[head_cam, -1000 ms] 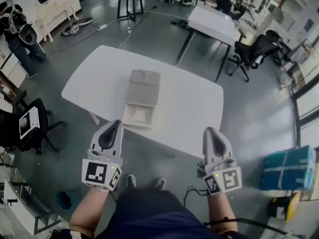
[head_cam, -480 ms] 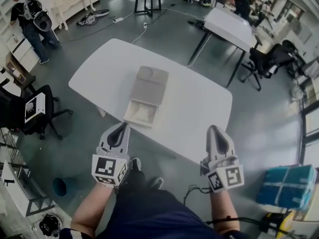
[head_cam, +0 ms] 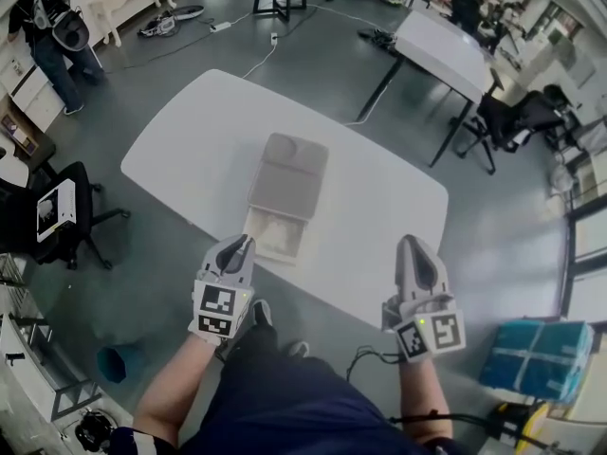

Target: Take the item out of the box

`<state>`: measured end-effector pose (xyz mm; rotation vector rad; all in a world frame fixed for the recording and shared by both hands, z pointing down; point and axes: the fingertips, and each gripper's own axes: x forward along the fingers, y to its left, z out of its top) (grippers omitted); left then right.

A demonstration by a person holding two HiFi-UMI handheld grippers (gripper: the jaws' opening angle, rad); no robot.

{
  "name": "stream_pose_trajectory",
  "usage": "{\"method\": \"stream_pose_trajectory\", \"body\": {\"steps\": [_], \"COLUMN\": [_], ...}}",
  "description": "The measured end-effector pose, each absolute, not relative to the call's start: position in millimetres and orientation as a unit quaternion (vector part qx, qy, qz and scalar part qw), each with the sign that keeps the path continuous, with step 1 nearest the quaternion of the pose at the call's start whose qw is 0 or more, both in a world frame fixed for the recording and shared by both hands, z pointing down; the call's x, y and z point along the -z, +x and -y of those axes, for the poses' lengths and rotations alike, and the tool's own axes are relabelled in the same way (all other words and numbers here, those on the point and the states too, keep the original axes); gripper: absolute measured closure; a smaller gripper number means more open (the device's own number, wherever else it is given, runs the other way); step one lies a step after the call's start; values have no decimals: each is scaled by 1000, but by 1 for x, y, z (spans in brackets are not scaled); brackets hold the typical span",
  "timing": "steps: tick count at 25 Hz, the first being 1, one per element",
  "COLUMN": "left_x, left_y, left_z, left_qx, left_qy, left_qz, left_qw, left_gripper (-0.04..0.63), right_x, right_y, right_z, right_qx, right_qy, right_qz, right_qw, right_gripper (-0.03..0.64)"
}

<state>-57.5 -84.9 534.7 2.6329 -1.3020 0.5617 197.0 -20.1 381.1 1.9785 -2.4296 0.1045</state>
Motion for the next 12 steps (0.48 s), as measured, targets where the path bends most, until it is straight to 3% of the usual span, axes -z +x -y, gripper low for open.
{"method": "stream_pose_trajectory", "body": {"steps": [3,12], "left_x": [-565,-646], "left_y": [-53,-35], "left_z": [101,130], "left_qx": [-224,-342], "left_qy": [885,886], "left_qz": [398,292], "left_qw": [92,111], "left_gripper": [491,489], "right_x": [-384,-393], "right_y": [191,176], "right_z": [39,74], "right_qx": [-38,-47], "right_qy": [640,660], "right_qz": [767,749], "right_qw": [10,27], "right_gripper": [598,597]}}
